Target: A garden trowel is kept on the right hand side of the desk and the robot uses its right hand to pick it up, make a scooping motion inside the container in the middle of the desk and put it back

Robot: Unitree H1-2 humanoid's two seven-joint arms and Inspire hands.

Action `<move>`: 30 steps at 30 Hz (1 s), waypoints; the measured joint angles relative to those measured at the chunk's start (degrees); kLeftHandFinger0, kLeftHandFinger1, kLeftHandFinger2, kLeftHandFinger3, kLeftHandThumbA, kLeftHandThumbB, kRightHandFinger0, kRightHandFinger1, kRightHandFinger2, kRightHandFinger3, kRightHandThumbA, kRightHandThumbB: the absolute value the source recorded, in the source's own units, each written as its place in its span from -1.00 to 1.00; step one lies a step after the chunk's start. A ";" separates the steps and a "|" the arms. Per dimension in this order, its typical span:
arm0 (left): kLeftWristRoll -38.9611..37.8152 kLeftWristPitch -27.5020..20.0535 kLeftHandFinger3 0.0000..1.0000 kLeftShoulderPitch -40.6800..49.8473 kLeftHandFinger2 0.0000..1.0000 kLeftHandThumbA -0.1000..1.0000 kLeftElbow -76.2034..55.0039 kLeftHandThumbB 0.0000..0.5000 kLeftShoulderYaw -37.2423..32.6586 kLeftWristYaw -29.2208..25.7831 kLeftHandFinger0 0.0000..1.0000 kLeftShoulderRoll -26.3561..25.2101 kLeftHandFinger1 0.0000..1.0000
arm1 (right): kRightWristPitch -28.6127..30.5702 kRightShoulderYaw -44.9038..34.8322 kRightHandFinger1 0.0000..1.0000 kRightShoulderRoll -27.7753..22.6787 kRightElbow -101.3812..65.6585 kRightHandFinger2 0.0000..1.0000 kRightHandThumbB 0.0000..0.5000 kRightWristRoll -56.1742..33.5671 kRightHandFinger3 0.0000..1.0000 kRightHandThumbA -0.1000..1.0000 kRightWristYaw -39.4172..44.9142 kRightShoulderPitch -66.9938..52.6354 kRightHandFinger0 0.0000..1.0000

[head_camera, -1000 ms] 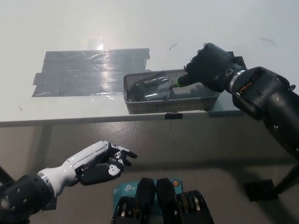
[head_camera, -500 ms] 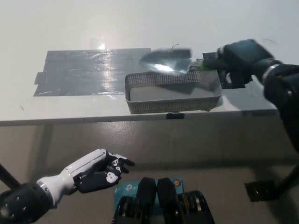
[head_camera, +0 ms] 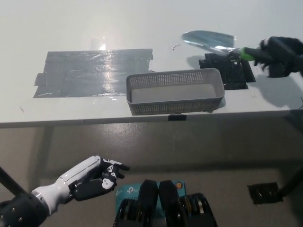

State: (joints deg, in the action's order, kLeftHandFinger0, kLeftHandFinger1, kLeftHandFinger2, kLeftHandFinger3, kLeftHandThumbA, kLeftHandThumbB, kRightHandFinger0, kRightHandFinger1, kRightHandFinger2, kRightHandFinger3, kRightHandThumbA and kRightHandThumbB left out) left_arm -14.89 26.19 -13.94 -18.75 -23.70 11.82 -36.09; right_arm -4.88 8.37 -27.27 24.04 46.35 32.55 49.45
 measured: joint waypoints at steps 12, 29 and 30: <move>0.84 0.00 1.00 2.06 0.62 1.00 -0.04 0.24 1.15 0.81 0.45 0.32 0.53 | -2.61 2.97 -0.68 0.34 11.49 -0.10 -1.00 0.28 -0.86 -1.00 -6.80 -0.02 -1.00; 2.03 0.00 0.96 3.91 0.54 1.00 -0.98 0.32 3.14 1.66 0.40 0.58 0.48 | -9.98 12.50 1.00 5.21 16.54 1.00 0.54 1.94 1.00 0.20 -11.98 0.54 1.00; 2.09 0.00 0.98 3.98 0.55 1.00 -1.00 0.32 3.19 1.67 0.40 0.63 0.49 | -10.42 13.24 1.00 5.07 16.38 1.00 0.80 2.09 1.00 0.31 -11.64 0.65 1.00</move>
State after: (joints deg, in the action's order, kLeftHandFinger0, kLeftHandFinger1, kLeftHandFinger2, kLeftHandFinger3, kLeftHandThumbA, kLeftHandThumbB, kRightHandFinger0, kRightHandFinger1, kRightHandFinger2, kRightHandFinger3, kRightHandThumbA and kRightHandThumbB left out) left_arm -12.79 26.19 -9.97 -19.75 -20.51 13.49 -35.47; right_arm -15.30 21.60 -22.21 40.42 48.44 20.91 50.10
